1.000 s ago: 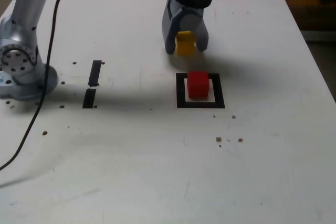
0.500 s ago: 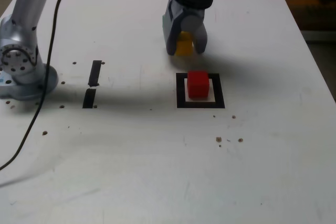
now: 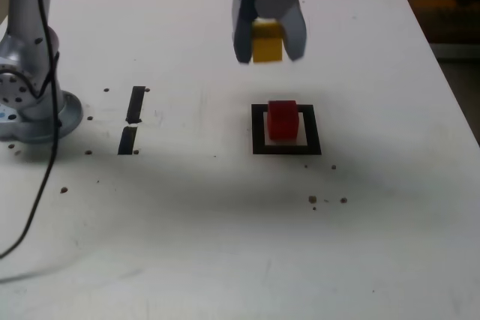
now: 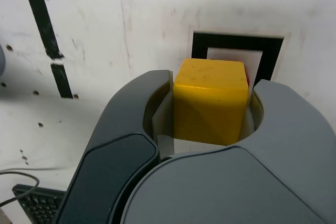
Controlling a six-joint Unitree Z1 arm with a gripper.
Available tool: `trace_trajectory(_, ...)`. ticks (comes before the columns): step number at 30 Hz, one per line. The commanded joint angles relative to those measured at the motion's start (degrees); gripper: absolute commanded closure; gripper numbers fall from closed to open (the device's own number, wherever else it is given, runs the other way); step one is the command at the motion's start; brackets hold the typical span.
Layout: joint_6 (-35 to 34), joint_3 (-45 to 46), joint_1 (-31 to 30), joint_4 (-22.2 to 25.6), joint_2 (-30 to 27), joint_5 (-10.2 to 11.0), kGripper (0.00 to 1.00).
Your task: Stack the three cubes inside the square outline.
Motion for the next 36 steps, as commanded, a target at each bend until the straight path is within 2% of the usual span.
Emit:
trace_trajectory(1, -1.05, 0.13, -1.6, -0.29, 0.95, -0.45, 0.65)
trace_trajectory(5, -2.85, 1.19, -4.04, -1.53, 1.95, -1.42, 0.65)
trace_trajectory(18, -3.36, 1.02, -5.35, -3.46, 4.72, -3.03, 0.65)
trace_trajectory(36, -3.28, 1.23, -5.53, -6.6, 7.63, -2.32, 0.64)
